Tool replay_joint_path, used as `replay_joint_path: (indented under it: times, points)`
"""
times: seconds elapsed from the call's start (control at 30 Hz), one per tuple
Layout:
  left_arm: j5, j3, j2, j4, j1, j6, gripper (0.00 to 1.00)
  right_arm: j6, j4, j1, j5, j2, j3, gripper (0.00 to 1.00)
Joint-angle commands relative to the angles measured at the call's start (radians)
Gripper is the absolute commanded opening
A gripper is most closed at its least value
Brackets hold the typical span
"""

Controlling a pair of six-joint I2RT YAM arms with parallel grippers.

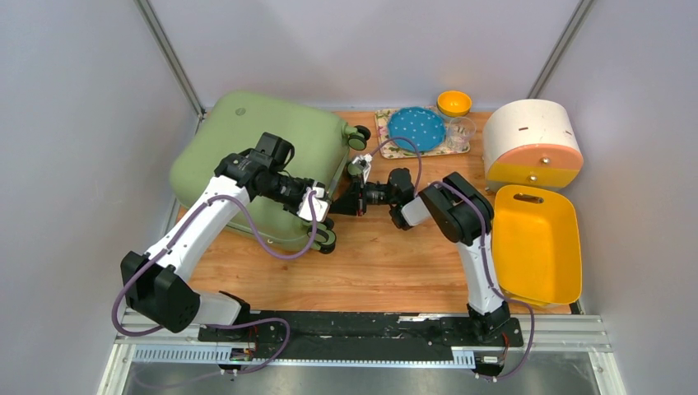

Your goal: Open, take out, and arrange the luggage

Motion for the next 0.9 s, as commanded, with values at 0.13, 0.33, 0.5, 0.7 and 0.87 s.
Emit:
replay_joint_path:
  times: [0.13, 0.33, 0.5, 0.7, 0.87]
  points:
    - [-0.159, -0.111, 0.042, -0.4, 0.006, -0.034, 0.51, -0.063, 0.074, -0.015, 0.103, -0.121, -0.062, 0.0]
    - [-0.164, -0.119, 0.04, -0.388, 0.006, -0.035, 0.51, -0.234, -0.045, -0.013, 0.211, -0.207, -0.14, 0.0]
    - [-0.167, -0.131, 0.034, -0.374, 0.006, -0.035, 0.51, -0.209, 0.038, -0.01, 0.159, -0.186, -0.133, 0.0]
    - [-0.173, -0.128, 0.035, -0.367, 0.006, -0.043, 0.51, -0.221, 0.006, 0.007, 0.151, -0.16, -0.076, 0.0]
    - [-0.178, -0.131, 0.034, -0.361, 0.005, -0.047, 0.51, -0.213, 0.027, 0.016, 0.145, -0.141, -0.039, 0.0]
